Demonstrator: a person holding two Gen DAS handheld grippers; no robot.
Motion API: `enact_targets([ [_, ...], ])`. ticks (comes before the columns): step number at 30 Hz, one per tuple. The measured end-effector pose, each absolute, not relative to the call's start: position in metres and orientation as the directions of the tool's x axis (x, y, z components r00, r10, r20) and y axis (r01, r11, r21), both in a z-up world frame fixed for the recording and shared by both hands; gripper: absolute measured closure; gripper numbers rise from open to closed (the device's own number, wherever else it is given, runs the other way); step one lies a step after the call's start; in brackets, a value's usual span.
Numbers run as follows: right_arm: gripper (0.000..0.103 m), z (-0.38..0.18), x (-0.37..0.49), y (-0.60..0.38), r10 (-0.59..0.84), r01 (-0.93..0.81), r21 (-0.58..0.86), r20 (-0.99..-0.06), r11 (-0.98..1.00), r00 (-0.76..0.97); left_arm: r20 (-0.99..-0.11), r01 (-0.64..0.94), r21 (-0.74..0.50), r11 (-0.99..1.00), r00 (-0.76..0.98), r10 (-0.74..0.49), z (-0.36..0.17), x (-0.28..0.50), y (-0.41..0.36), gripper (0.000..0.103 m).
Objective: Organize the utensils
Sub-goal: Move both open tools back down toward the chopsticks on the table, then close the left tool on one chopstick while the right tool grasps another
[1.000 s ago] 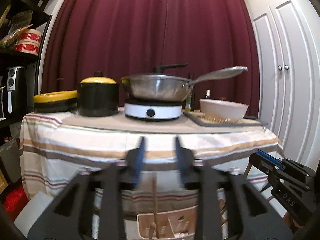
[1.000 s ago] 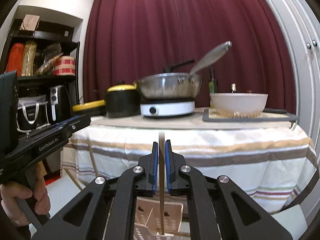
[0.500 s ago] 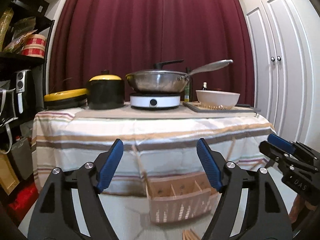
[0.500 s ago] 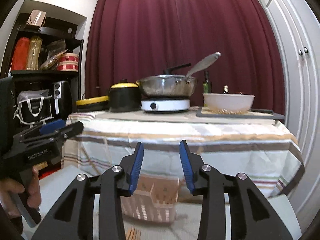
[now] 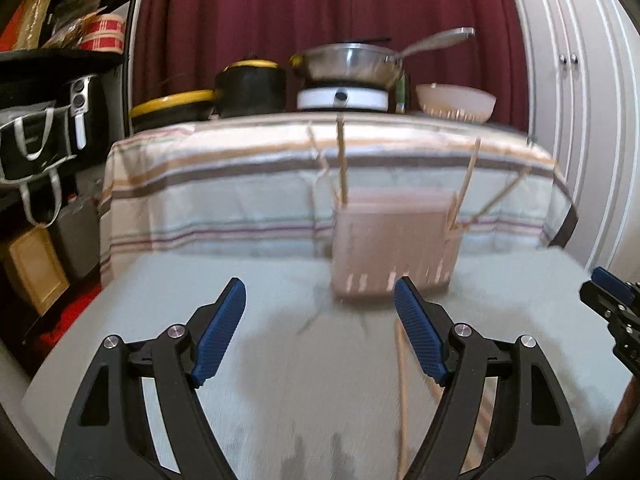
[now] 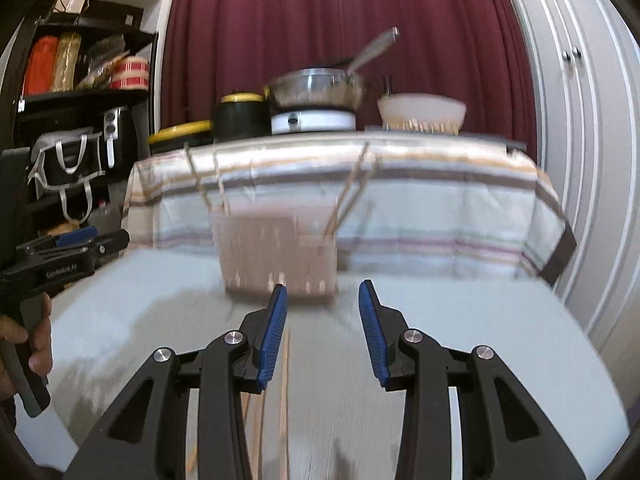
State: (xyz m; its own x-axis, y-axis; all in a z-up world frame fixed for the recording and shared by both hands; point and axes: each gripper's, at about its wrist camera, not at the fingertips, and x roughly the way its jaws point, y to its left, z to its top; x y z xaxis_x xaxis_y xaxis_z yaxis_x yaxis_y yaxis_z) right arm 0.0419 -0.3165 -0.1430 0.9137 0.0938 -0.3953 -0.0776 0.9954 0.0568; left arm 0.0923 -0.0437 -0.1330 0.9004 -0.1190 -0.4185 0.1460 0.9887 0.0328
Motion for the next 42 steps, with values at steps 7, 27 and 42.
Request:
enact_targets([
  [7, 0.065, -0.191, 0.007, -0.313, 0.123, -0.103, 0.07, -0.479, 0.992, 0.869, -0.495, 0.13, 0.039, 0.991, 0.864, -0.094, -0.177, 0.061, -0.038, 0.033],
  [27, 0.092, -0.244, -0.013, -0.309, 0.132, -0.098, 0.089, -0.593, 0.991, 0.795, -0.608, 0.149, -0.007, 0.989, 0.784, -0.122, -0.23, 0.037, -0.047, 0.035],
  [42, 0.092, -0.244, -0.015, -0.311, 0.127, -0.093, 0.087, -0.583, 0.992, 0.802, -0.638, 0.223, -0.002, 0.975, 0.75, -0.173, -0.247, 0.032, -0.069, 0.051],
])
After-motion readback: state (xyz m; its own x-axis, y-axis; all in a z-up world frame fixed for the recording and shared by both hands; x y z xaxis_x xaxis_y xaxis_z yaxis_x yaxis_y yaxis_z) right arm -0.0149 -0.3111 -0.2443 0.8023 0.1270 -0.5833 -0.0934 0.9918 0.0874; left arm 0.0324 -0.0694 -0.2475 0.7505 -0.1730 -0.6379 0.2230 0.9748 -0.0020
